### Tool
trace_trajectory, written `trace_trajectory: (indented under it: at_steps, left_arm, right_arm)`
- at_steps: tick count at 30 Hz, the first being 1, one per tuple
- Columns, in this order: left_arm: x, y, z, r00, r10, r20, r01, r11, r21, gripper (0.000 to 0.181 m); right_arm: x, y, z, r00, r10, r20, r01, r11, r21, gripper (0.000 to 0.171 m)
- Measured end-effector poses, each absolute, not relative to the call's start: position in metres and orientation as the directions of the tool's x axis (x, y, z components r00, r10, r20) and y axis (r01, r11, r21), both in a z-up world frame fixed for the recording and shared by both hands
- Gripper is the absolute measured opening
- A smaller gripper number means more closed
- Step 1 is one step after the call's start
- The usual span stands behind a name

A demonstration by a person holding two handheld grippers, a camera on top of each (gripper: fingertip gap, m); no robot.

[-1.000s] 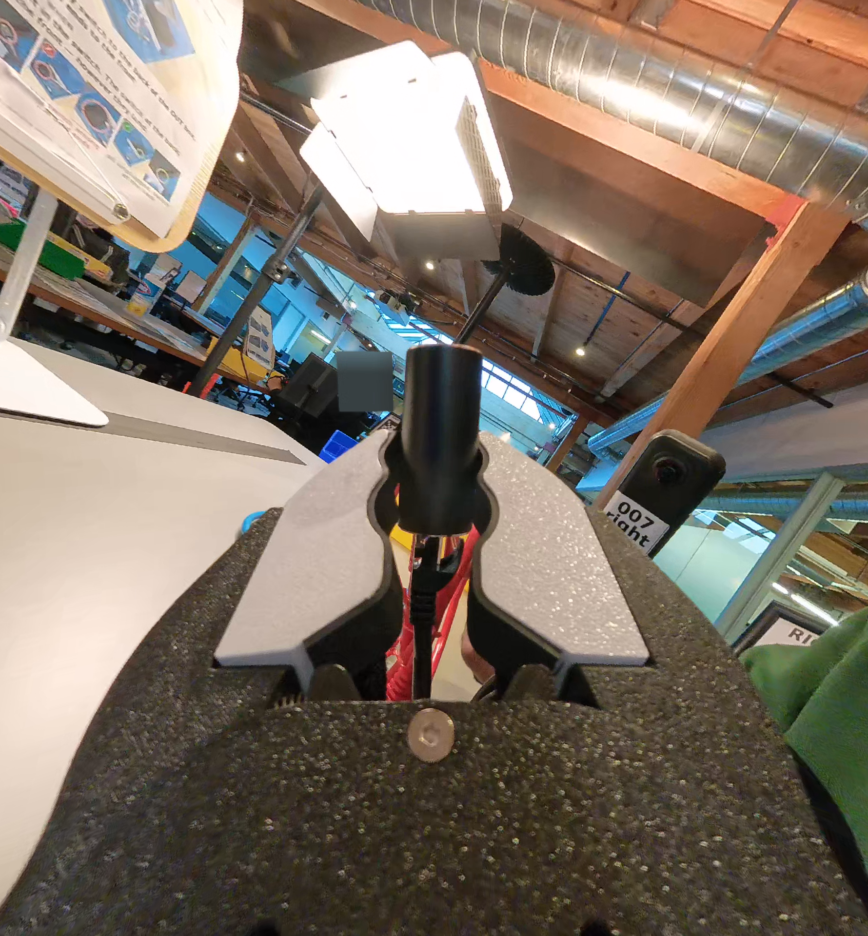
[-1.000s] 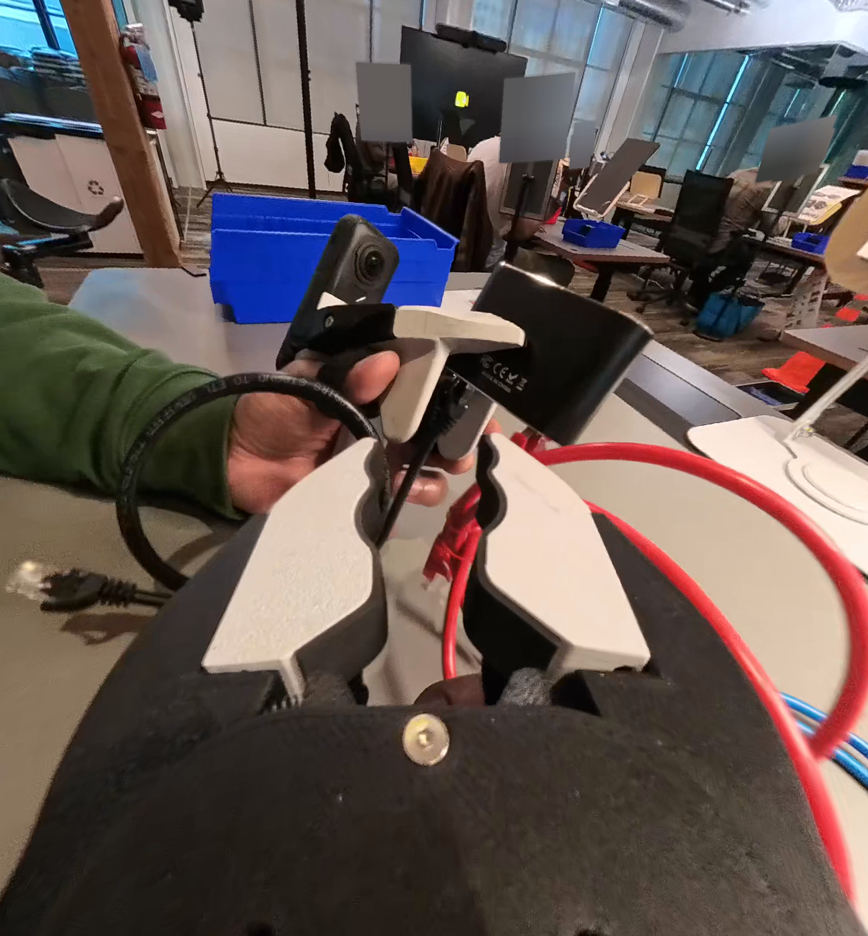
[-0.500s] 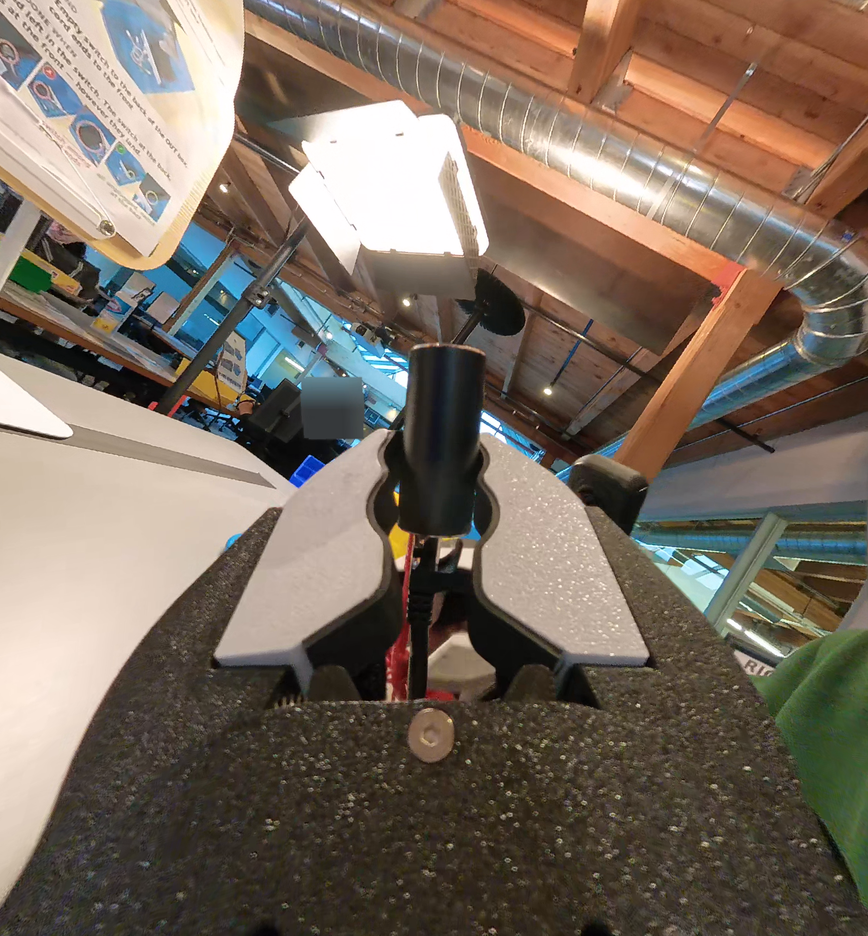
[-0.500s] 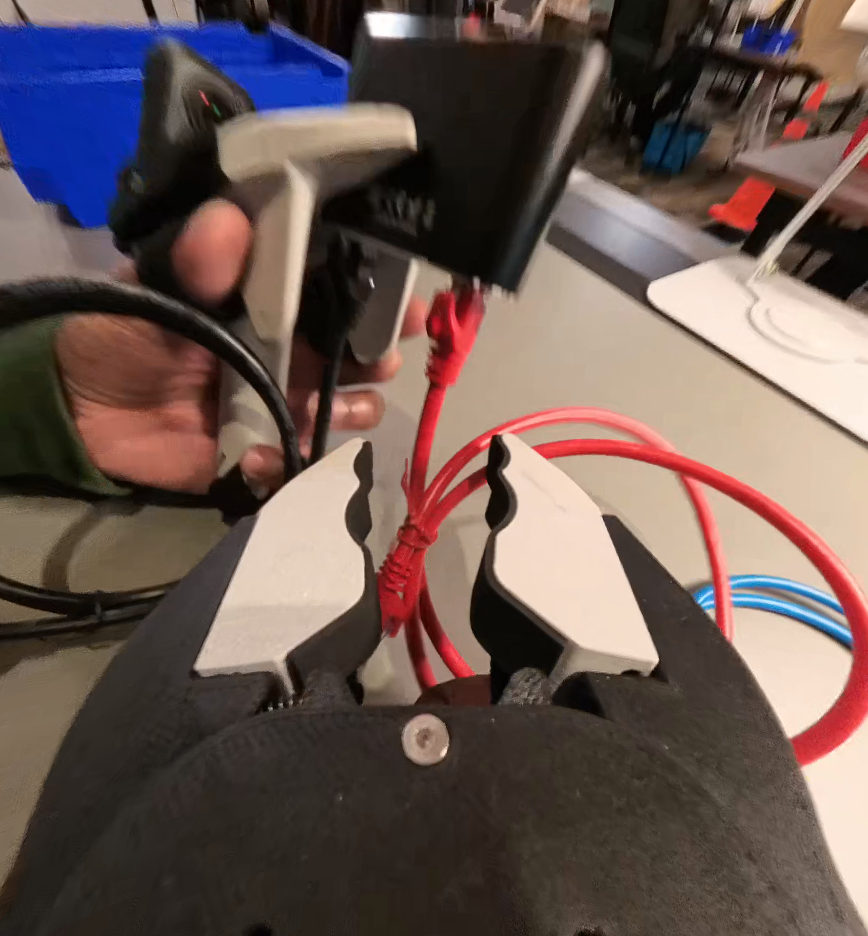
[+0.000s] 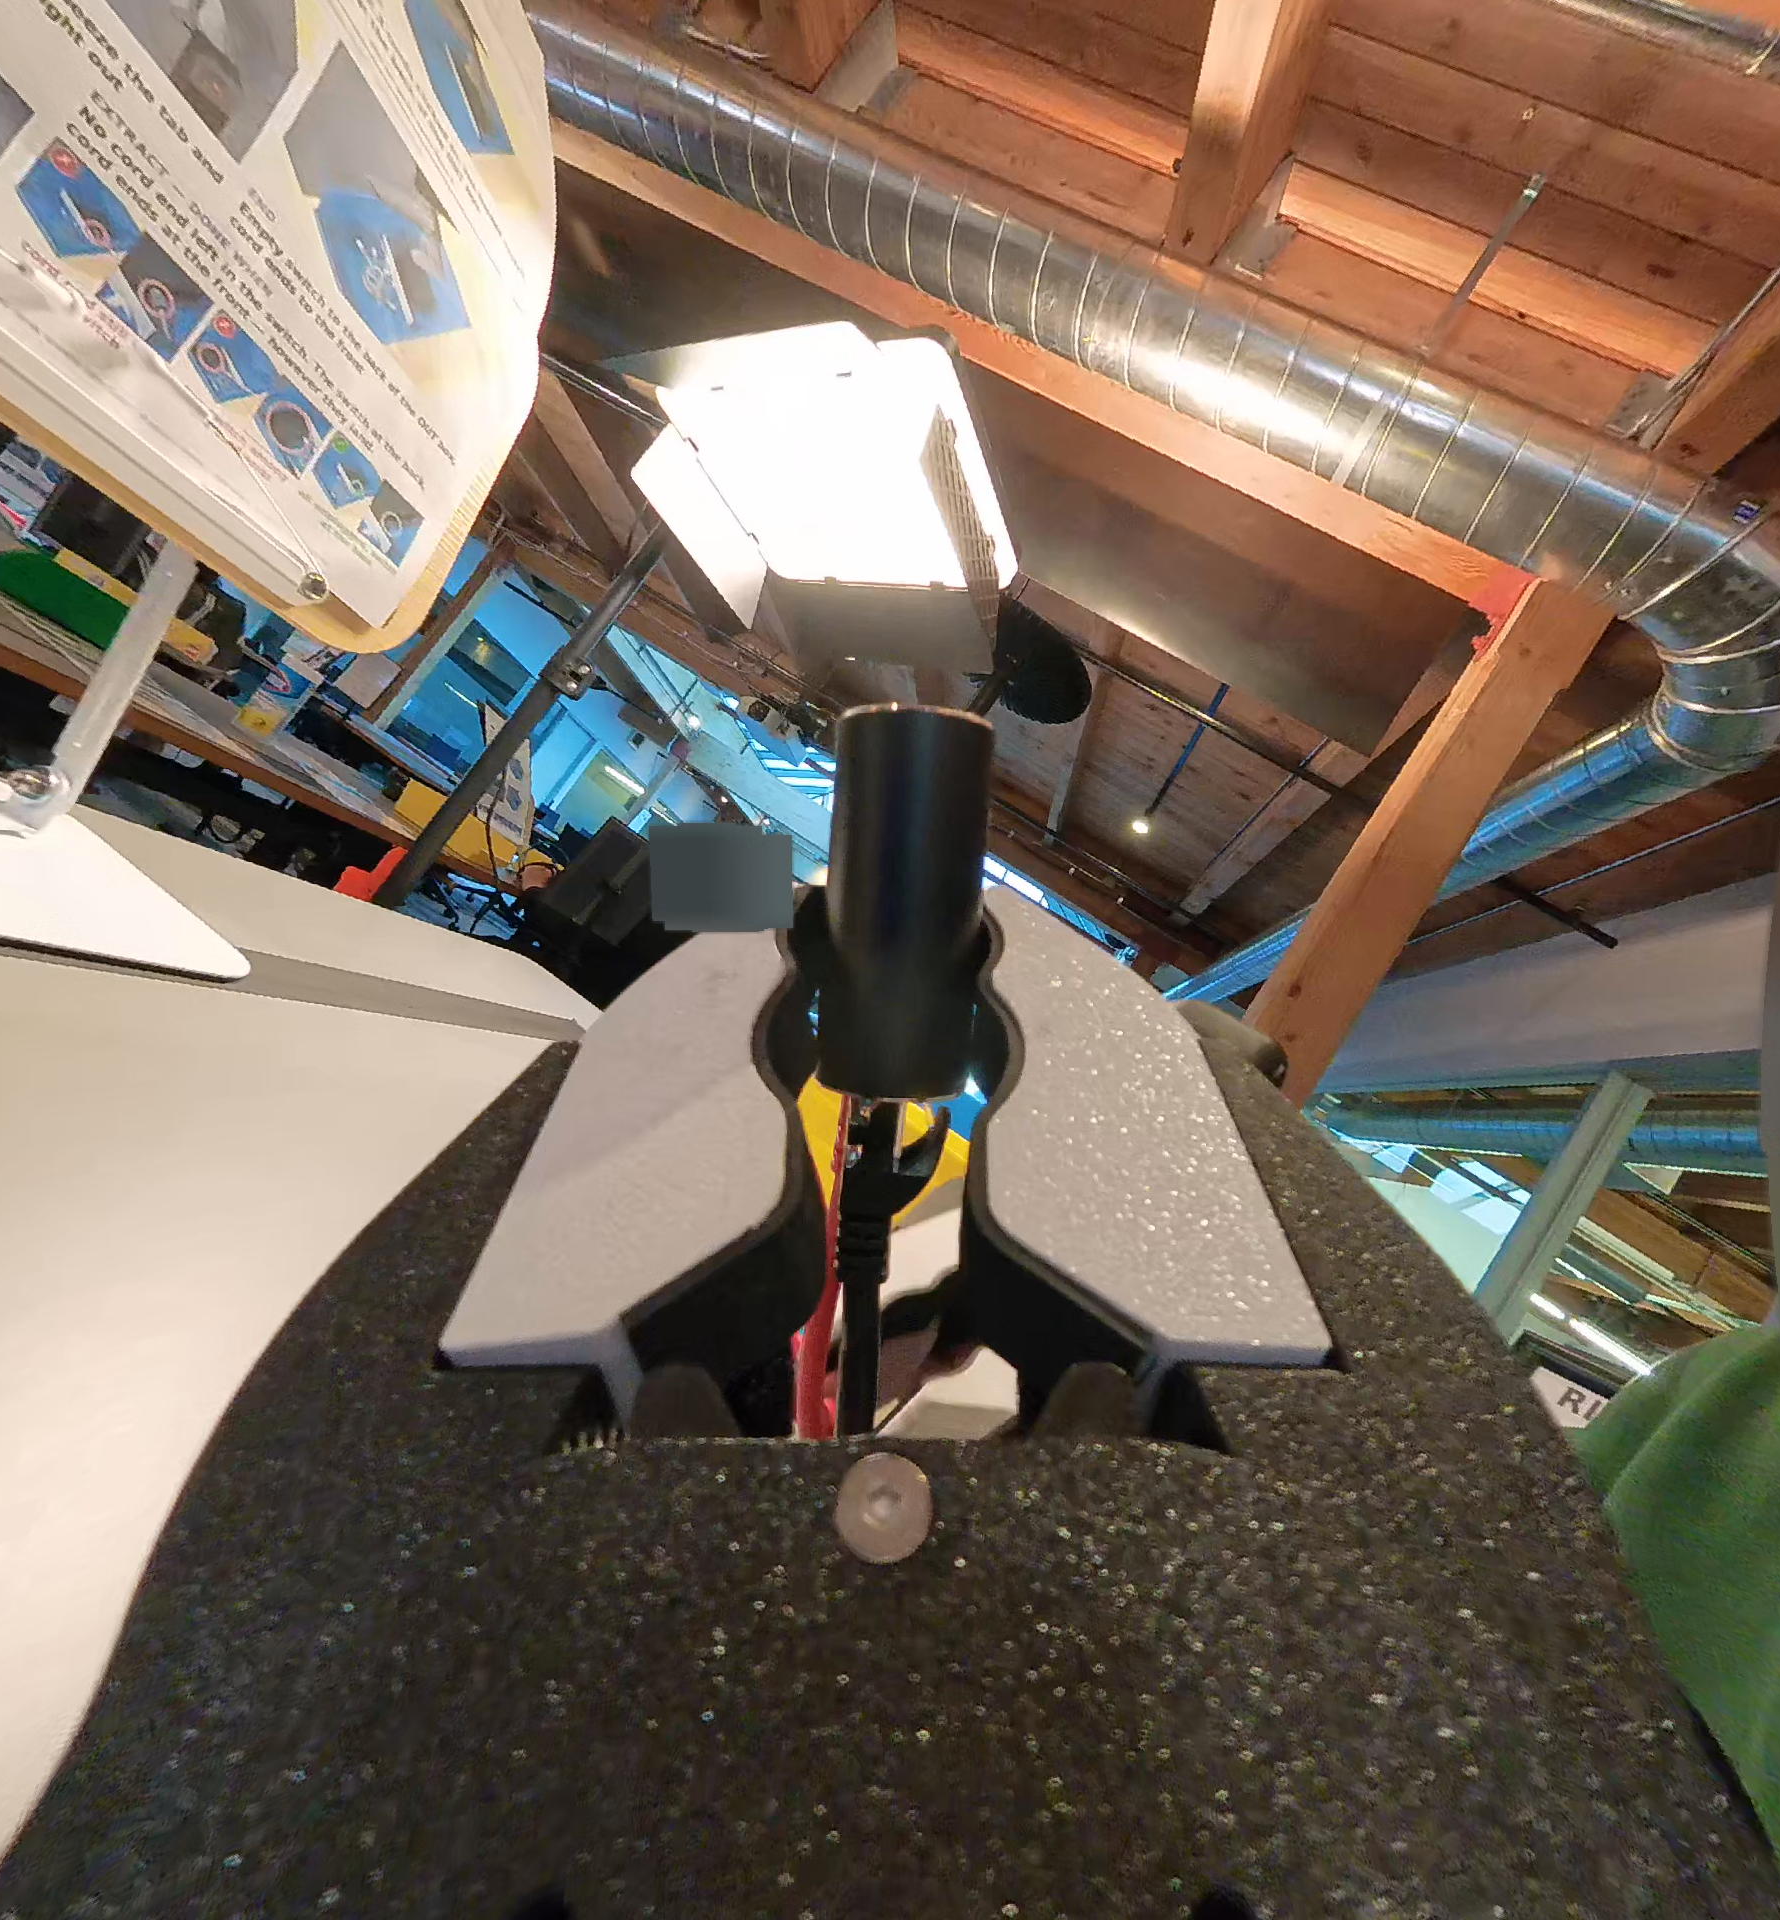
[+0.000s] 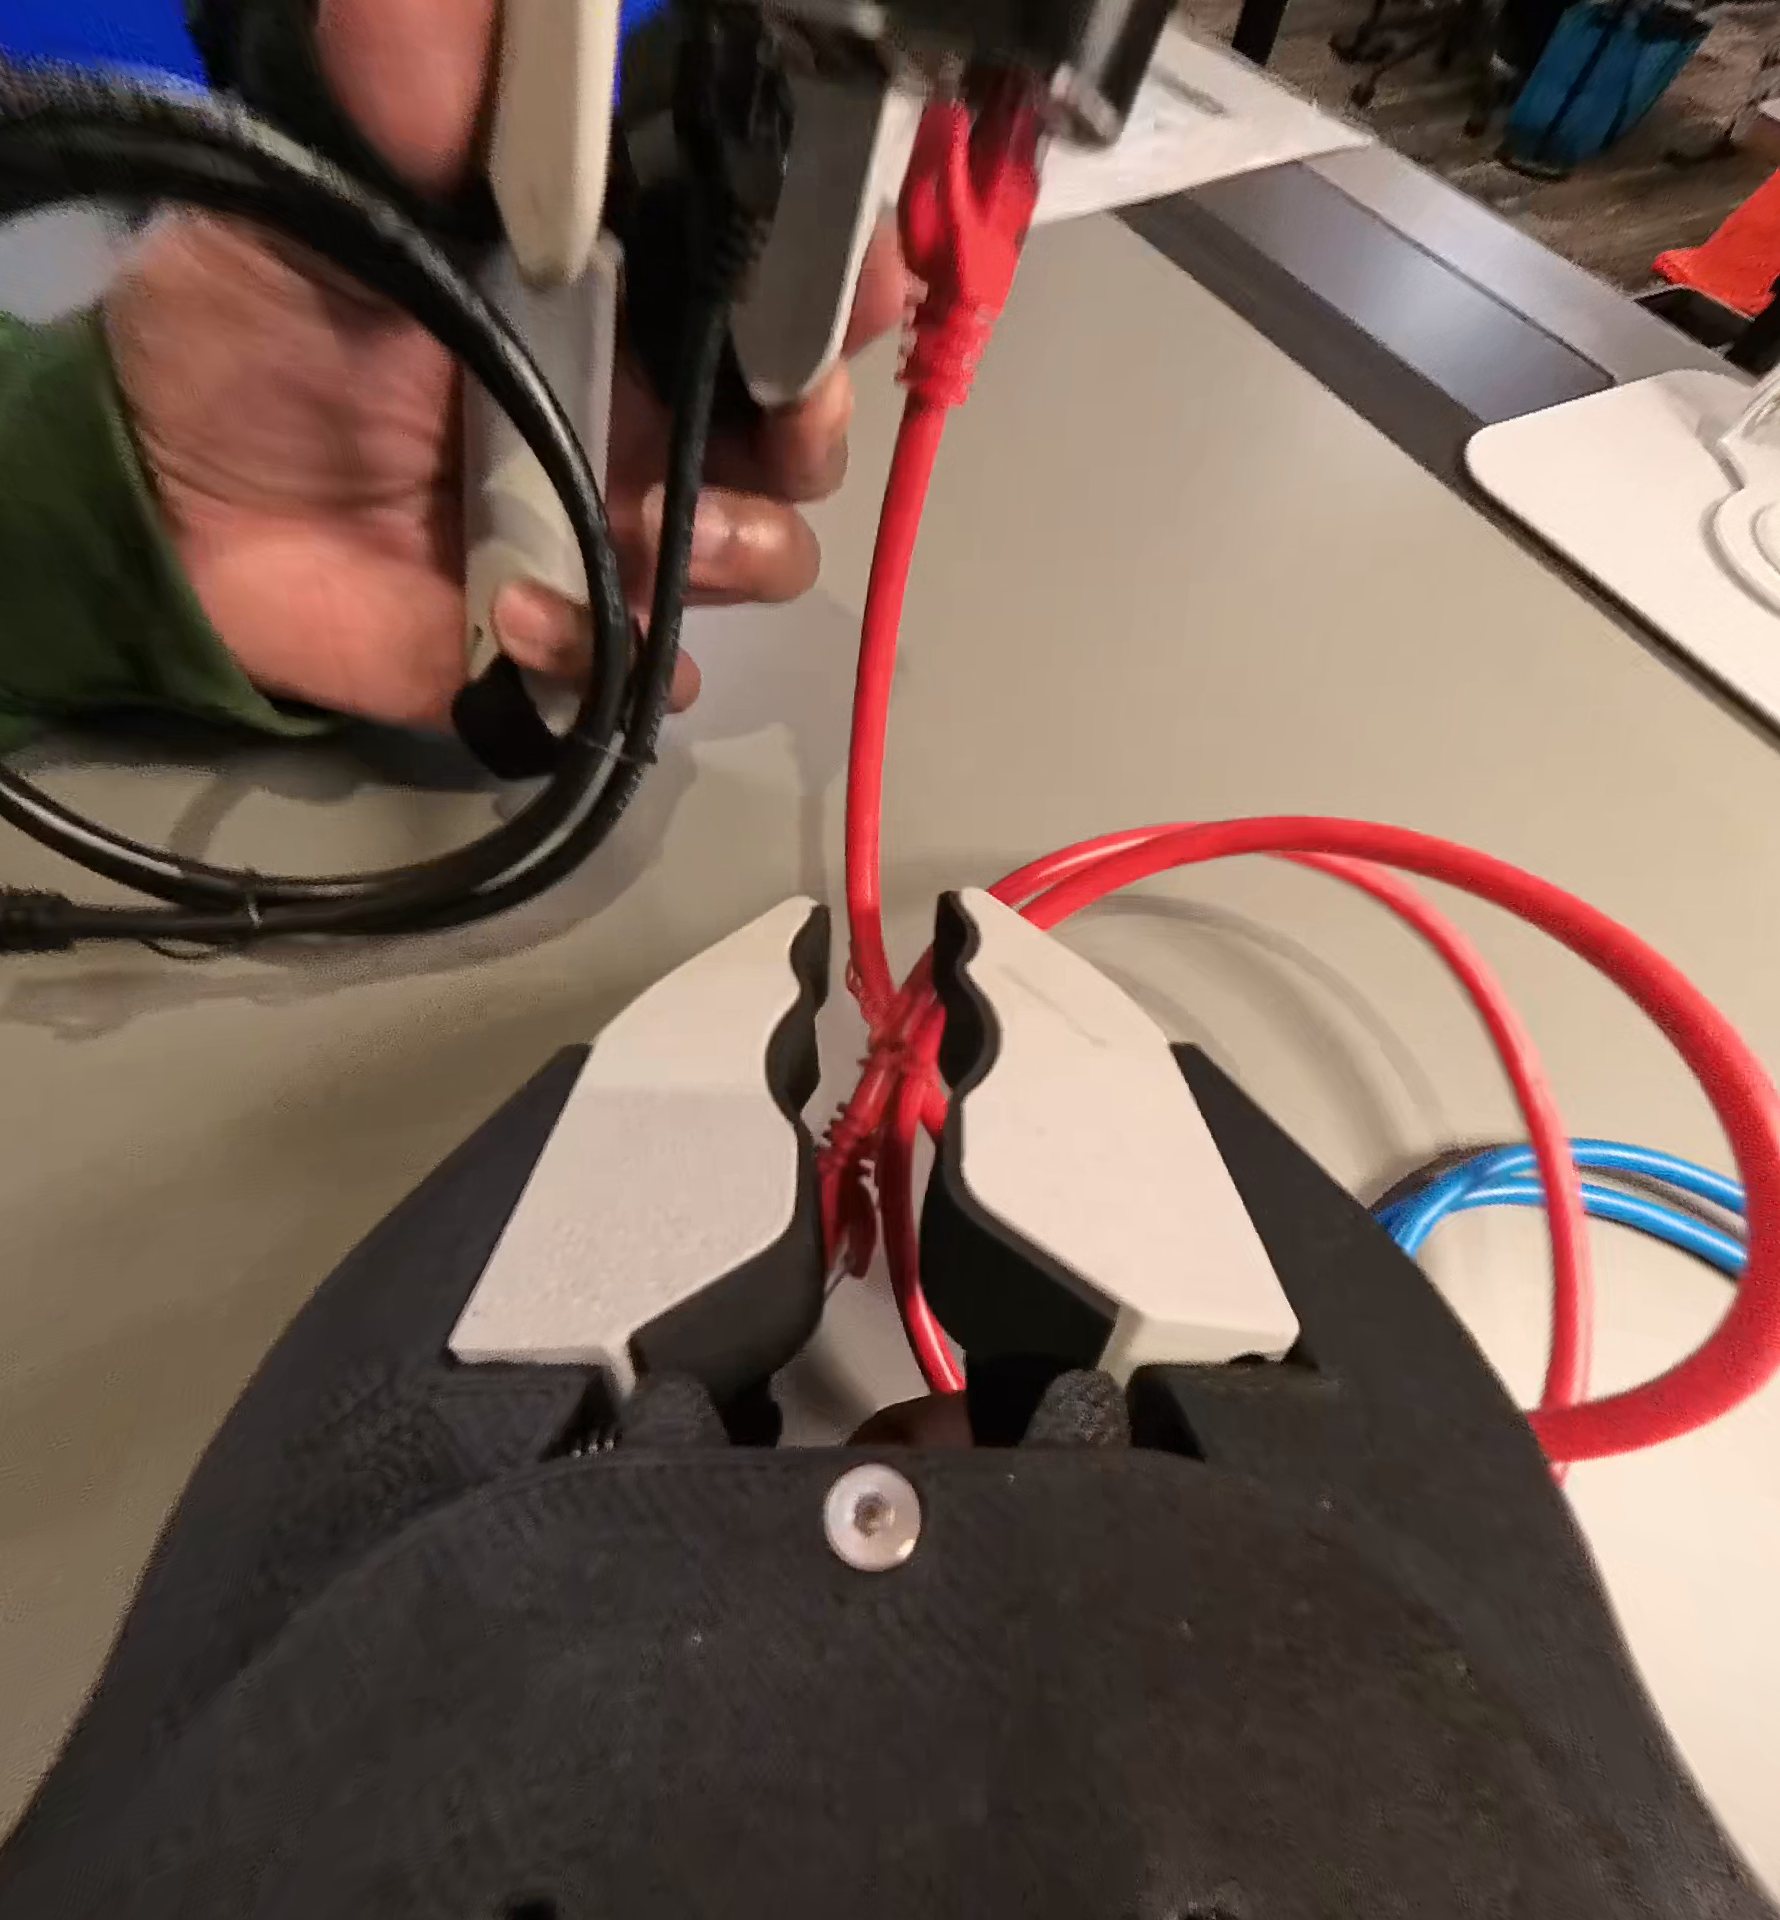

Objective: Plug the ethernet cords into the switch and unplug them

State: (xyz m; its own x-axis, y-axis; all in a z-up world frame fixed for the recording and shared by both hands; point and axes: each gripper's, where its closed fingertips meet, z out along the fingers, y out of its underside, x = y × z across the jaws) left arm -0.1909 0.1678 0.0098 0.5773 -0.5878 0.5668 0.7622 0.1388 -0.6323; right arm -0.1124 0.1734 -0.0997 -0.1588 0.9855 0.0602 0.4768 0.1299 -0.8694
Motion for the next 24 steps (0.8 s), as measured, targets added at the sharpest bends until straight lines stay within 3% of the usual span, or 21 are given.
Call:
trace_trajectory:
  at_steps: [9, 16, 19, 24]
  left_arm:
    - [-0.147, 0.168, 0.007, 0.53, -0.67, 0.52, 0.727, 0.044, -0.685, 0.027]
    - [-0.123, 0.165, 0.006, 0.496, -0.719, 0.486, 0.697, -0.003, -0.717, 0.027]
    - [-0.121, 0.167, 0.004, 0.49, -0.719, 0.493, 0.688, -0.028, -0.725, 0.027]
    - [-0.115, 0.166, 0.0, 0.514, -0.732, 0.446, 0.53, -0.137, -0.837, 0.028]
  right_arm:
    - [-0.111, 0.159, -0.04, -0.243, 0.953, -0.183, 0.23, -0.127, -0.965, 0.035]
    - [-0.113, 0.163, -0.039, -0.228, 0.936, -0.269, 0.212, -0.222, -0.952, 0.031]
    - [-0.111, 0.159, -0.041, -0.256, 0.936, -0.242, 0.223, -0.186, -0.957, 0.014]
    - [-0.109, 0.161, -0.046, -0.261, 0.952, -0.16, 0.27, -0.087, -0.959, 0.014]
